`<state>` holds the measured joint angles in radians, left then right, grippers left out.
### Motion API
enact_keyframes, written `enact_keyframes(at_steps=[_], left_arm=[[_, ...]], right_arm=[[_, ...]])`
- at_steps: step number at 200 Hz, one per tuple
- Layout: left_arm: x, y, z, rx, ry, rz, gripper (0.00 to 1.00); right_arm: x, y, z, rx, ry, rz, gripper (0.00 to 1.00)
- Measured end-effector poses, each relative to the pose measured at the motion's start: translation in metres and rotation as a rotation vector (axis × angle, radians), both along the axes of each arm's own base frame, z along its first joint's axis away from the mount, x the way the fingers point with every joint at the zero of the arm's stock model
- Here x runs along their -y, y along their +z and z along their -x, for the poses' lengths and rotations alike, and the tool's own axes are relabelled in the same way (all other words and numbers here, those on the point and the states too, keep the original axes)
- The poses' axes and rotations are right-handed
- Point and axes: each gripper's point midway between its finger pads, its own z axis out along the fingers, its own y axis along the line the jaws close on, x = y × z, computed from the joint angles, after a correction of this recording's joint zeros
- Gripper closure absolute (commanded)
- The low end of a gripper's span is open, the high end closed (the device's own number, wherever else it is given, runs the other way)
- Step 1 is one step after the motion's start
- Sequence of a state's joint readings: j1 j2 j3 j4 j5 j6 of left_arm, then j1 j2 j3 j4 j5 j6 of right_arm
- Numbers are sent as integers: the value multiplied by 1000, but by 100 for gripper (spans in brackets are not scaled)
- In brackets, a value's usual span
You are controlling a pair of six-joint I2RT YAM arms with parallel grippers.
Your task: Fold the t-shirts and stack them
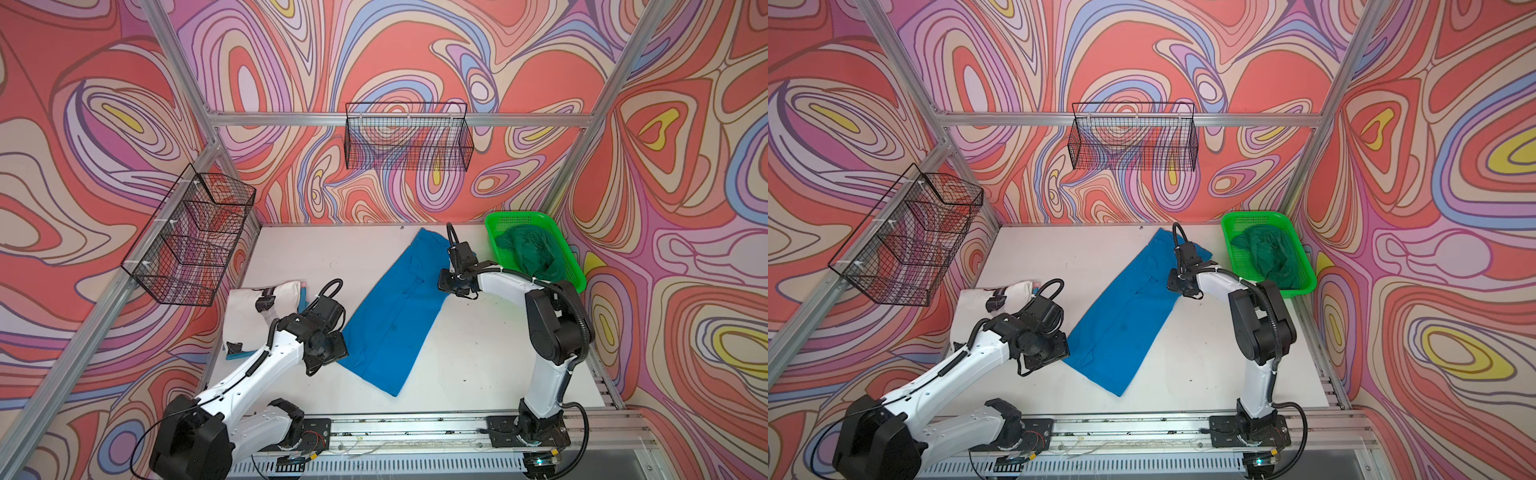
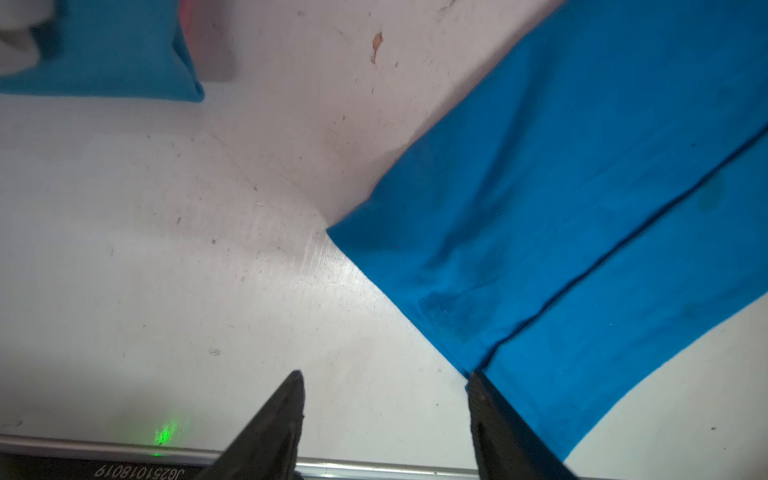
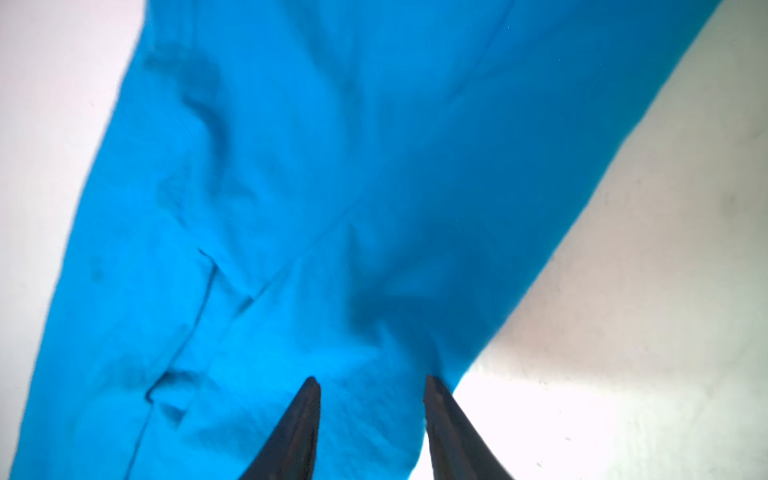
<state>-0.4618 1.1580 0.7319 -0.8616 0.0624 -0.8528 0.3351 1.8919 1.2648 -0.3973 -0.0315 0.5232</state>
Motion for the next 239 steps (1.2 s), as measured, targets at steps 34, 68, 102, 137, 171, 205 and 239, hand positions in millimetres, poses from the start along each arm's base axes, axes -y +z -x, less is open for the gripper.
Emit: enact_keyframes(at_steps=[34,68,102,137,171,205,239], left_arm=[[-1,-18,-8,-37,-23,-44,54],[-1,-35,-13,-73,-41,-69,66],[-1,-46,-12,-102,-49,-72,74],[1,-53,-4,-121,-50,-47,78],[8,-54,1,-102,-34,21,80],[23,-53,14,-96,-19,114,80],[45,-52,43,-108,-63,175,75]], right_arm=[[5,31,-16,62,-38,2,54],[9,42,-56,116,-74,-24,55],[25,-6,-78,38,-109,1,55],[27,-19,-100,30,-105,-6,55],[20,-25,-124,57,-63,-11,55],[10,-25,-140,90,-2,-25,55],[-4,-23,-157,126,77,-56,54]])
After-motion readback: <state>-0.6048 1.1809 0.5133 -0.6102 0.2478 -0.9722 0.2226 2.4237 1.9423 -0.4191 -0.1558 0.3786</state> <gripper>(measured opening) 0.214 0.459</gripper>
